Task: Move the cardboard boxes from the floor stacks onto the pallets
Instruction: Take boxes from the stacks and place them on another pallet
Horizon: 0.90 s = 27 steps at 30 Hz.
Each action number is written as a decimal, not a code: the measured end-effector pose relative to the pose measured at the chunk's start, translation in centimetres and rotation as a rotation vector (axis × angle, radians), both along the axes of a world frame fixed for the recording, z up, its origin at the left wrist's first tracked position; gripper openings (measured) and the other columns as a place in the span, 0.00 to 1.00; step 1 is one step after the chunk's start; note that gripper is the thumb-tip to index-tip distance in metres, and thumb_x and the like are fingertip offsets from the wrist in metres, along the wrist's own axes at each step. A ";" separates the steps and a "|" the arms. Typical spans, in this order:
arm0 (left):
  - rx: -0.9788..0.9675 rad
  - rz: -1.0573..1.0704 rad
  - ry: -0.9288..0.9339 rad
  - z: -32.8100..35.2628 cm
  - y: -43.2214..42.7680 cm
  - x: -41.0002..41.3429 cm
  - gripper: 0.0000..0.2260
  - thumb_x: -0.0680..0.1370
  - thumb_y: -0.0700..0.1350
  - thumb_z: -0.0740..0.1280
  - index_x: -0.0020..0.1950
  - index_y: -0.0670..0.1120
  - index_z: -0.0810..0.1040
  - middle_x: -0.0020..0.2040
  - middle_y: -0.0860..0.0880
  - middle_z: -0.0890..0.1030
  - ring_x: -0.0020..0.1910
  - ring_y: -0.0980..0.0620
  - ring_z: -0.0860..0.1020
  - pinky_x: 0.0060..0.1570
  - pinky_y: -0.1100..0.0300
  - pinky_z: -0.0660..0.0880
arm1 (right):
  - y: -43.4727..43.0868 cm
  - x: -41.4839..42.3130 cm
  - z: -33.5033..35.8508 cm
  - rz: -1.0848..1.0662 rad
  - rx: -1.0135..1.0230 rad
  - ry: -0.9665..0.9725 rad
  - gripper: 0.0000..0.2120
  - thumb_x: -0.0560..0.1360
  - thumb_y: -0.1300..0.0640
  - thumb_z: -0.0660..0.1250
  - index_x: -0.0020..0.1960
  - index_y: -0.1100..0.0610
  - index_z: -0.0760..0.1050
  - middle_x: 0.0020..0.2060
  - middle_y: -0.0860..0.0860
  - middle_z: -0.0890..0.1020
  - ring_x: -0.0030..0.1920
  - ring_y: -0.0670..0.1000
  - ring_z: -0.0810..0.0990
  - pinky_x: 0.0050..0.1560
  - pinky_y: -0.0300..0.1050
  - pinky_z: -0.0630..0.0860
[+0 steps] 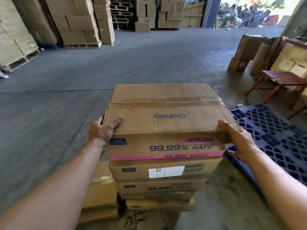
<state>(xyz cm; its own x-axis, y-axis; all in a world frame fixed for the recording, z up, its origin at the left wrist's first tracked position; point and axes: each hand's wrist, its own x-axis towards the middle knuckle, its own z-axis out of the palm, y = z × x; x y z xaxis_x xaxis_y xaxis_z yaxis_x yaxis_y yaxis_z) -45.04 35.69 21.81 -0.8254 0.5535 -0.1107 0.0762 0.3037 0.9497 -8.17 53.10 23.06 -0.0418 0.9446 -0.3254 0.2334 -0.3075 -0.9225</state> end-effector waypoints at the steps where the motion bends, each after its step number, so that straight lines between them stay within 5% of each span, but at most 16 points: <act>1: 0.016 0.006 -0.033 -0.2 -0.1 0.0 0.40 0.62 0.65 0.78 0.69 0.48 0.76 0.59 0.45 0.82 0.53 0.43 0.81 0.53 0.49 0.80 | -0.2 0.0 -0.3 -0.020 -0.017 0.047 0.18 0.66 0.39 0.76 0.48 0.46 0.74 0.47 0.51 0.81 0.45 0.52 0.79 0.44 0.53 0.76; 4: 0.073 -0.019 -0.152 -0.4 -0.9 0.3 0.32 0.68 0.56 0.79 0.70 0.50 0.75 0.57 0.45 0.83 0.50 0.44 0.82 0.44 0.54 0.80 | -0.7 0.1 -1.4 -0.099 -0.039 0.152 0.19 0.67 0.40 0.77 0.50 0.45 0.74 0.51 0.54 0.81 0.52 0.57 0.81 0.56 0.61 0.79; 9: 0.124 -0.211 -0.441 -0.9 -4.1 1.7 0.22 0.74 0.51 0.74 0.67 0.51 0.77 0.52 0.40 0.85 0.47 0.39 0.85 0.38 0.45 0.82 | -2.7 0.9 -1.7 -0.163 -0.018 0.223 0.26 0.72 0.42 0.74 0.62 0.50 0.67 0.48 0.53 0.78 0.46 0.53 0.78 0.39 0.52 0.76; 11: 0.076 -0.315 -0.481 -1.1 -5.2 1.7 0.26 0.71 0.53 0.76 0.66 0.49 0.77 0.52 0.40 0.85 0.49 0.38 0.84 0.42 0.38 0.82 | -3.6 1.2 -1.3 -0.159 -0.024 0.243 0.29 0.69 0.42 0.76 0.63 0.51 0.68 0.49 0.56 0.79 0.48 0.56 0.79 0.44 0.56 0.79; 13: 0.107 -0.373 -0.471 -0.9 -5.8 1.4 0.28 0.69 0.50 0.77 0.67 0.48 0.75 0.53 0.40 0.85 0.49 0.37 0.84 0.40 0.38 0.82 | -4.4 1.3 -0.9 -0.152 -0.037 0.281 0.32 0.67 0.42 0.78 0.65 0.50 0.70 0.53 0.59 0.80 0.52 0.61 0.81 0.52 0.67 0.80; 16: 0.170 -0.394 -0.355 -0.1 -6.0 0.2 0.21 0.74 0.48 0.74 0.66 0.54 0.76 0.53 0.42 0.85 0.45 0.38 0.85 0.34 0.38 0.81 | -6.1 0.8 -0.2 -0.195 -0.015 0.308 0.30 0.67 0.43 0.79 0.63 0.48 0.70 0.56 0.61 0.79 0.55 0.64 0.81 0.50 0.73 0.79; 20: 0.214 -0.510 -0.303 2.2 -4.5 -2.2 0.17 0.75 0.51 0.73 0.63 0.59 0.77 0.53 0.42 0.84 0.45 0.38 0.84 0.33 0.40 0.80 | -8.6 -0.2 1.8 -0.295 0.090 0.325 0.32 0.69 0.44 0.78 0.69 0.48 0.68 0.56 0.58 0.78 0.53 0.63 0.81 0.40 0.64 0.83; 23: 0.278 -0.633 -0.306 4.9 -1.9 -3.0 0.18 0.74 0.49 0.75 0.63 0.56 0.77 0.56 0.42 0.84 0.48 0.38 0.84 0.33 0.42 0.80 | -10.9 0.1 4.6 -0.397 0.199 0.356 0.24 0.73 0.48 0.75 0.66 0.46 0.70 0.53 0.53 0.78 0.51 0.57 0.81 0.40 0.60 0.82; 27: 0.362 -0.770 -0.317 8.6 3.0 -1.1 0.26 0.68 0.50 0.77 0.65 0.60 0.76 0.56 0.50 0.84 0.54 0.41 0.82 0.40 0.31 0.79 | -14.7 2.9 7.9 -0.543 0.320 0.363 0.23 0.74 0.49 0.74 0.67 0.44 0.72 0.53 0.51 0.79 0.51 0.56 0.81 0.40 0.57 0.82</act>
<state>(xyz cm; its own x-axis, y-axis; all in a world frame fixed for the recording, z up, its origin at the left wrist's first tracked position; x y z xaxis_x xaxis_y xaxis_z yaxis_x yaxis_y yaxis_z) -46.13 38.65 30.42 -0.1734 0.9847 0.0185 -0.1464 -0.0444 0.9882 -5.23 38.37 30.92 0.4069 0.9095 -0.0847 -0.2131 0.0044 -0.9770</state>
